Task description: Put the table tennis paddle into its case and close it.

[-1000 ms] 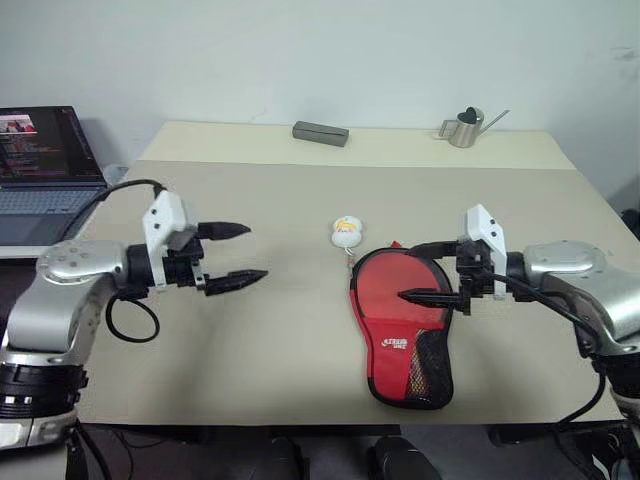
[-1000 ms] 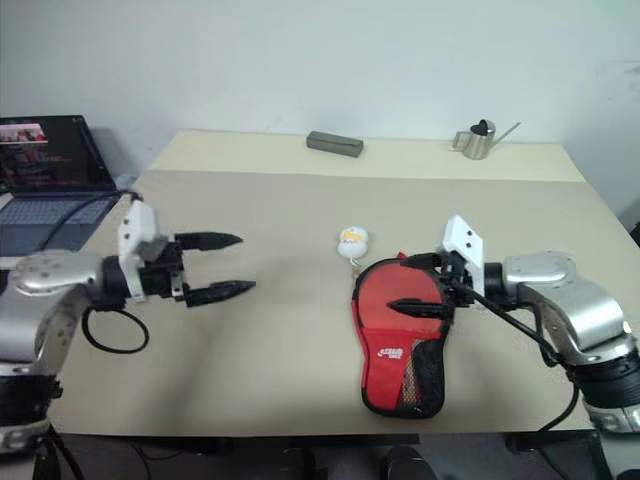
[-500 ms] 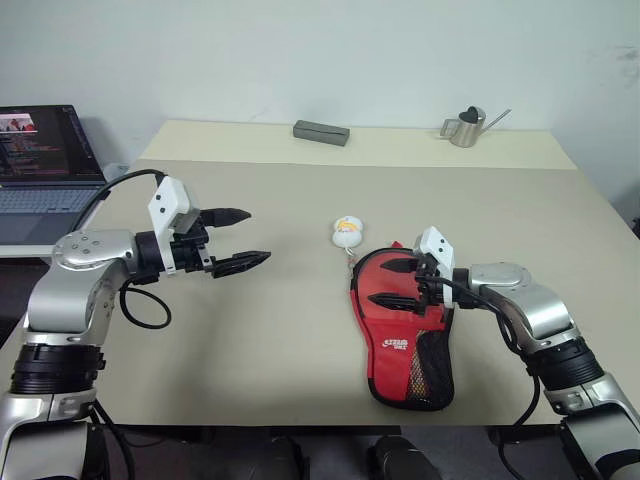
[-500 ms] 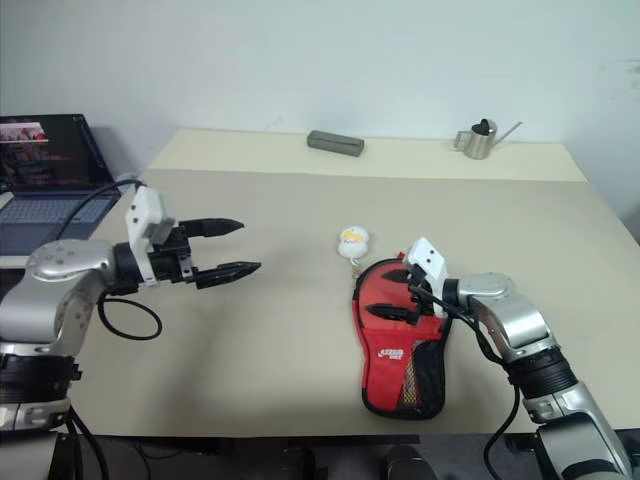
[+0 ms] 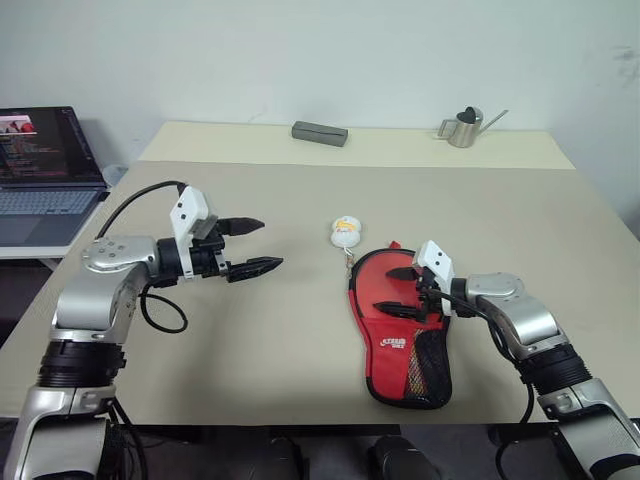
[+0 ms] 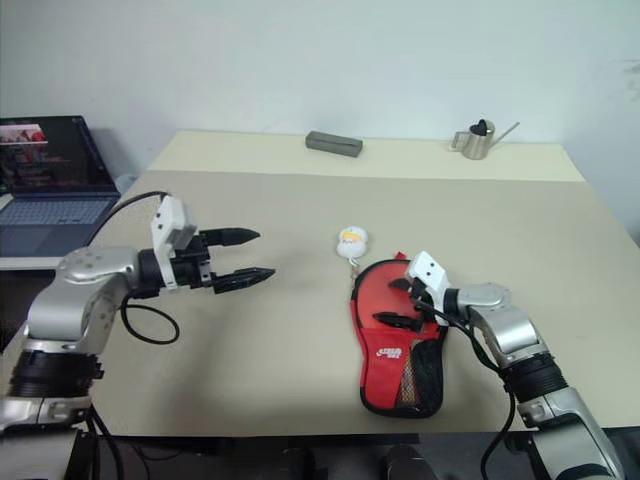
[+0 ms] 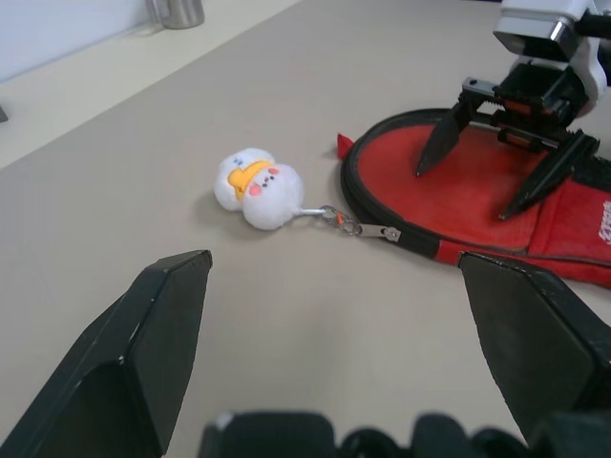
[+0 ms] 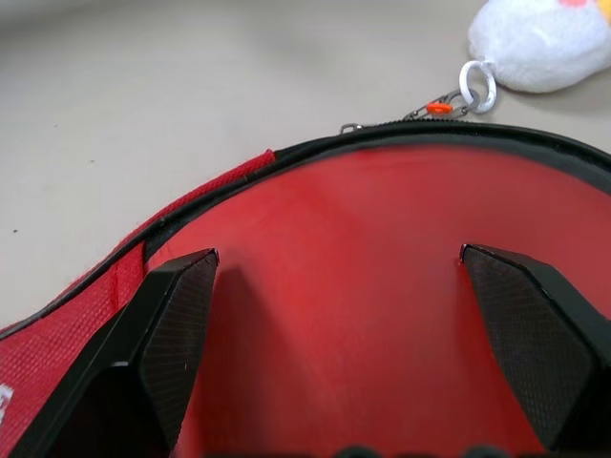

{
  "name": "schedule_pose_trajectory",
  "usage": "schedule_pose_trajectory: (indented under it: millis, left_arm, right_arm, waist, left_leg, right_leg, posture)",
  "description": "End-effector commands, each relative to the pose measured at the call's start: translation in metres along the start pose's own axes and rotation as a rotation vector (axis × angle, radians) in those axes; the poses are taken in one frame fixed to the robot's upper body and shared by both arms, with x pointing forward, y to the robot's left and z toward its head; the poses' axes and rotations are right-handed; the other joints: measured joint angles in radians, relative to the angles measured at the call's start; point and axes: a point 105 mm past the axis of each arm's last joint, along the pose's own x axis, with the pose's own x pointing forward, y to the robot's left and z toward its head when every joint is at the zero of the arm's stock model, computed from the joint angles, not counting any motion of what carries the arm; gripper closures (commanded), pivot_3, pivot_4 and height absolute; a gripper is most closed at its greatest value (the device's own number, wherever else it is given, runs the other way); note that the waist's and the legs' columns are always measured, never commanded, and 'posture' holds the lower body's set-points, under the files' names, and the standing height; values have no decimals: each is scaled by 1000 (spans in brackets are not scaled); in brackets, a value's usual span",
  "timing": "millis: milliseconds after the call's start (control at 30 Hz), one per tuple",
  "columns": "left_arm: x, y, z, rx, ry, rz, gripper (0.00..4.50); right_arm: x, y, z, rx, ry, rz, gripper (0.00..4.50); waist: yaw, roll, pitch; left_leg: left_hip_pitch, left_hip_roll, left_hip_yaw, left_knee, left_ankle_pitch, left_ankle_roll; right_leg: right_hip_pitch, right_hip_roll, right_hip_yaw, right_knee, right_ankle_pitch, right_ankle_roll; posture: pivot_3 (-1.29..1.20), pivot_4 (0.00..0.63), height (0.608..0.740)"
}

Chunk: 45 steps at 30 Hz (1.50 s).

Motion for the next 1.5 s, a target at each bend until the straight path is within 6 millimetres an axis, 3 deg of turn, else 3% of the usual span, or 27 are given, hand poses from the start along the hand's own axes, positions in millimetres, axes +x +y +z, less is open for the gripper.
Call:
schedule_pose_trajectory:
  millis: [33, 267, 467, 667, 800, 900, 1500]
  left_arm:
    - [6, 8, 7, 36, 6, 35, 0]
    - [41, 32, 6, 5, 20, 182, 0]
    - [75, 26, 6, -58, 28, 147, 0]
    - [98, 35, -10, -123, 76, 193, 0]
    - [114, 45, -11, -185, 61, 247, 0]
    - [129, 40, -9, -211, 45, 212, 0]
    - [168, 29, -9, -191, 128, 169, 0]
  right_arm:
    - [-1, -2, -10, 15, 25, -13, 46]
    - [-2, -1, -12, 18, 23, -9, 46]
    - [1, 3, -8, 18, 15, 1, 46]
    - [2, 8, -9, 28, 14, 13, 46]
    - [3, 12, -10, 39, 12, 17, 46]
    - [5, 15, -10, 41, 10, 21, 46]
    - [8, 18, -10, 70, -4, -5, 46]
  waist:
    - [0, 0, 0]
    - [5, 0, 0]
    - [3, 0, 0]
    - [2, 0, 0]
    - [7, -1, -1]
    - [6, -1, -1]
    - [2, -1, -1]
  left_leg:
    - [0, 0, 0, 0, 0, 0]
    - [0, 0, 0, 0, 0, 0]
    - [0, 0, 0, 0, 0, 0]
    - [0, -1, 0, 0, 0, 0]
    - [0, -1, 0, 1, 0, 0]
    - [0, -1, 0, 1, 0, 0]
    - [0, -2, 0, 1, 0, -1]
  right_leg:
    - [0, 0, 0, 0, 0, 0]
    - [1, 0, 0, 0, 0, 0]
    - [1, 0, 0, 0, 0, 0]
    - [1, 0, 0, 0, 0, 0]
    - [1, 0, 0, 0, 0, 0]
    - [1, 0, 0, 0, 0, 0]
    - [1, 0, 0, 0, 0, 1]
  posture:
    - [0, 150, 740]
    - [0, 150, 740]
    - [0, 150, 740]
    - [0, 150, 740]
    - [0, 150, 740]
    - [0, 150, 740]
    - [0, 150, 740]
